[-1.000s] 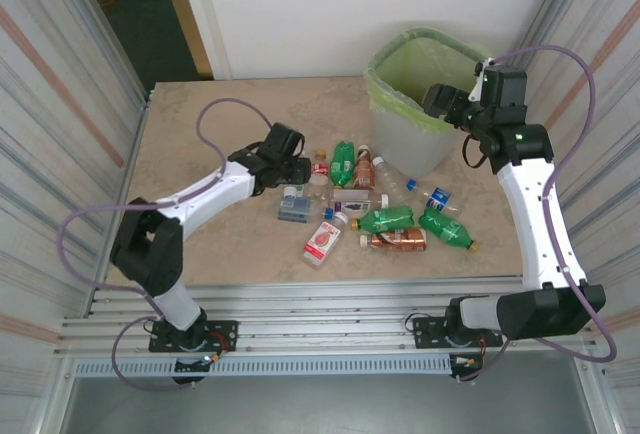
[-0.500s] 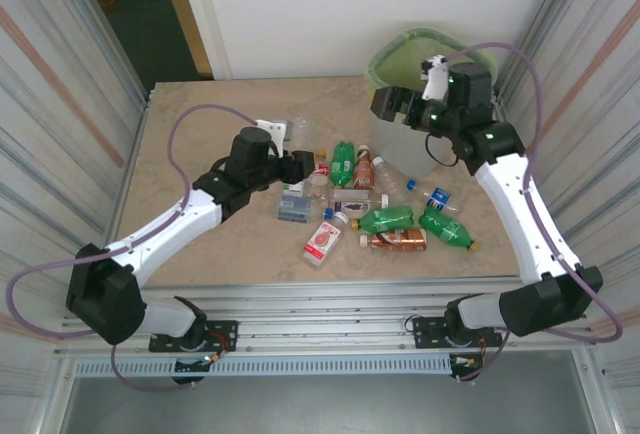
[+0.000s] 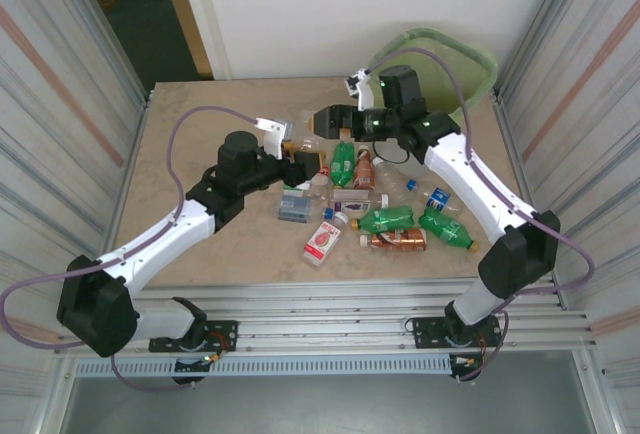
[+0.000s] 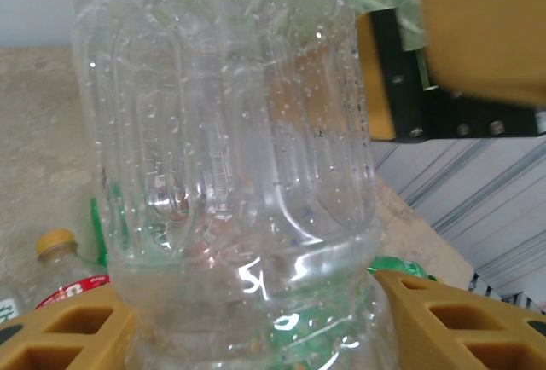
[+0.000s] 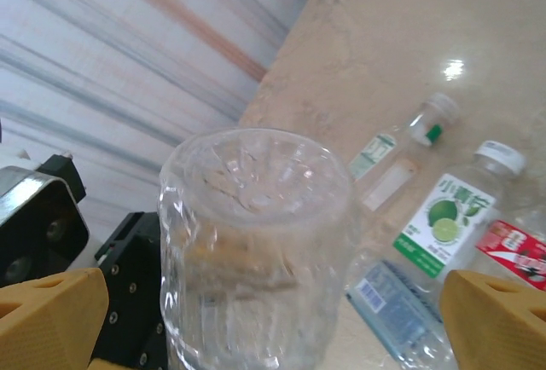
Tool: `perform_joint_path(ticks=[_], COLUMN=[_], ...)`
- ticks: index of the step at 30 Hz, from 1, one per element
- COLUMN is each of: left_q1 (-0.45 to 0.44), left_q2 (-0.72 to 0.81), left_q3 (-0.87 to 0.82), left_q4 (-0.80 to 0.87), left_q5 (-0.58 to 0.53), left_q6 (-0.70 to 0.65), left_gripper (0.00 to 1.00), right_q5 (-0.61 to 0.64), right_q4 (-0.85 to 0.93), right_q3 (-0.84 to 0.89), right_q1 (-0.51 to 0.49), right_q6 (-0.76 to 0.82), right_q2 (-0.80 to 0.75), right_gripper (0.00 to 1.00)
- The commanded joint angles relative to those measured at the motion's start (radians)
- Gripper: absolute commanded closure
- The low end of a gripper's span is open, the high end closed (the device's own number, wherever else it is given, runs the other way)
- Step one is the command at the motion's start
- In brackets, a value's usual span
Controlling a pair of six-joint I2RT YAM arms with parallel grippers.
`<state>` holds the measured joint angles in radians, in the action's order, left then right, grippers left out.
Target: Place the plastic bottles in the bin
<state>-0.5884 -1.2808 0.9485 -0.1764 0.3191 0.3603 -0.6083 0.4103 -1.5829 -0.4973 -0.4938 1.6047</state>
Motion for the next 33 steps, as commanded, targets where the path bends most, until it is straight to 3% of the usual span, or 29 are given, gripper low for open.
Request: perform_joint_path(ticks=[1,5,13,17,21,33], left_q1=[0.003,0.002,0.003,0.004,0.003,0.004], left_q2=[0.033,0.035,0.042,0.046,0.057,0.182], left_q3=[-0.014,-0.018,-0.023,-0.030,-0.029,-0.109], left_q4=[-0.068,-0.071,-0.066,-0.066,-0.051,-0.047], left_q5=[0.050,0.049,0.031,0.023,0.016,-0.136], left_q6=[-0.029,-0.026,-0.029,-0.027,-0.032,-0.066], left_gripper=[0.47,0.47,0.46,0.36,0.01,0.01], right_q5=[-0.049,-0.061,-0.043,-0.014,0.016,0.067], right_q4=[-0.045,-0.051,-0.052,-0.044,-0.033,0.010], right_q3=[-0.046,-0.063,-0.065,-0.065,-0.063,-0.149], right_q1=[-0.027,-0.048,-0.053,-0.053,-0.048,0.071], right_q6=[-0.036,-0.047,-0.056,-0.048,-0.036,-0.019], right_q2=[0.041,0.082,0.095,0.083,0.064,-0.004], right_gripper=[0.01,0.07,0.36,0.46,0.50,0.53])
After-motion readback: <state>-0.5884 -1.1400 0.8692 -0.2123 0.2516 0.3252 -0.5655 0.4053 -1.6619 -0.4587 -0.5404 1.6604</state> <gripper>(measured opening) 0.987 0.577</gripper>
